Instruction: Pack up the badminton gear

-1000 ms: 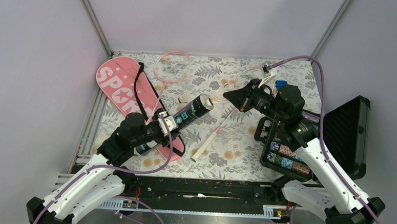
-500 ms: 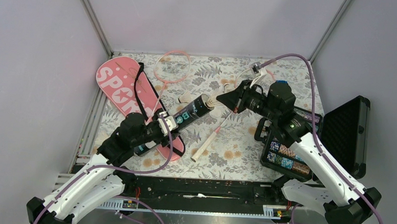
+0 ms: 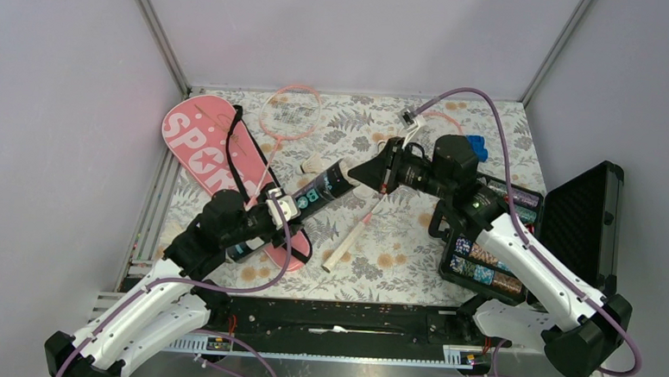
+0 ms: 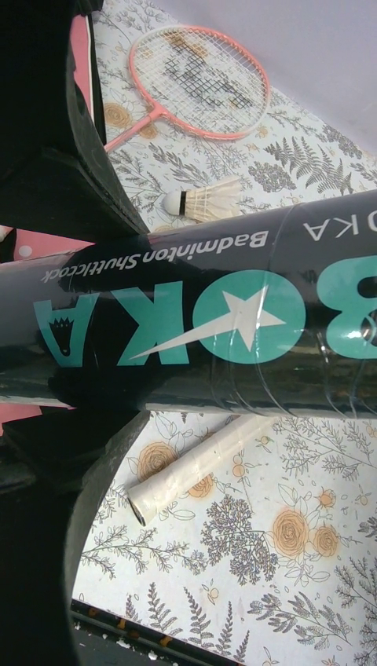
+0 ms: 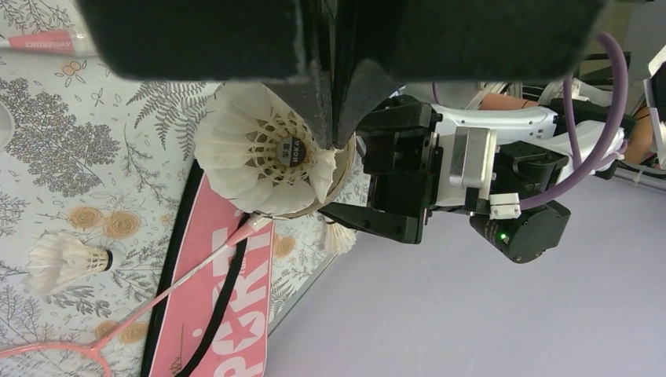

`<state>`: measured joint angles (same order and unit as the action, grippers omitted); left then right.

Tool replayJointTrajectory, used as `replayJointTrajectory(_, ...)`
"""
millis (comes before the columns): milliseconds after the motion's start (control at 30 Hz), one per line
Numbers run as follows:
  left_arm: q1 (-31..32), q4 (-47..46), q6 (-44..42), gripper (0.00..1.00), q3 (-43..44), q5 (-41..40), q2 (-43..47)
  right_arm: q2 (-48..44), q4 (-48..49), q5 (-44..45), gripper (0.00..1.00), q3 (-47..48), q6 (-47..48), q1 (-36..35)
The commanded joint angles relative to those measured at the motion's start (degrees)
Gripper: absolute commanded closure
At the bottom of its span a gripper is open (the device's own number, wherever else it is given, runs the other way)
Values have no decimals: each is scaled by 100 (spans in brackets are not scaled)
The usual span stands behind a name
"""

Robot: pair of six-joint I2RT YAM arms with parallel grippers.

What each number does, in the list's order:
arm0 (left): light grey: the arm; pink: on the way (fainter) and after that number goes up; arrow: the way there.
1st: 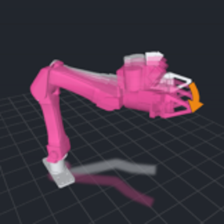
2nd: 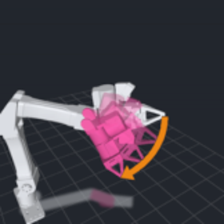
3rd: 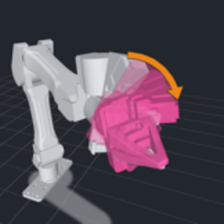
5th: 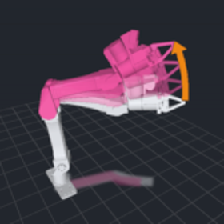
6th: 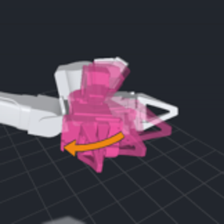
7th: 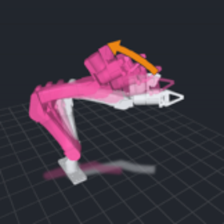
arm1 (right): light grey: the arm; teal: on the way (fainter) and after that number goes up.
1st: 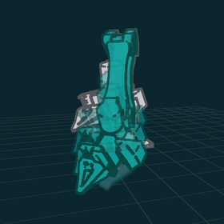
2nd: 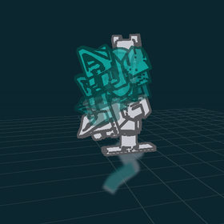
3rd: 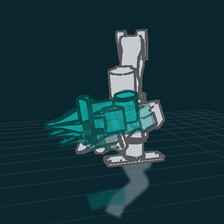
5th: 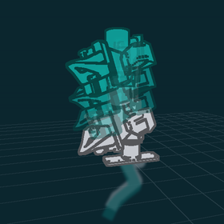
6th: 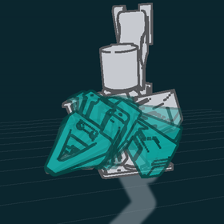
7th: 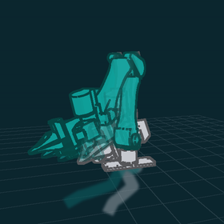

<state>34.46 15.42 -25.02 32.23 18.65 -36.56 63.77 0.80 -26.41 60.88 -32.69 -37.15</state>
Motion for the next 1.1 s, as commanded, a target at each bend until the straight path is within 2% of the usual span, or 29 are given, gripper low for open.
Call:
replayJointTrajectory(0,-5,-524,-59,76,231,216,72,151,271,-270,100,129,-99,-64)
replayJointTrajectory(367,0,-558,-108,77,187,262,123,610,143,-863,100,291,-162,-151)
replayJointTrajectory(567,-3,-559,-128,77,174,224,136,628,-35,-854,100,393,-66,-151)
replayJointTrajectory(767,0,-563,-134,77,163,143,165,379,-452,-430,75,600,7,-139)
replayJointTrajectory(1067,0,-568,-128,78,165,-7,141,-291,-918,708,57,747,84,-108)
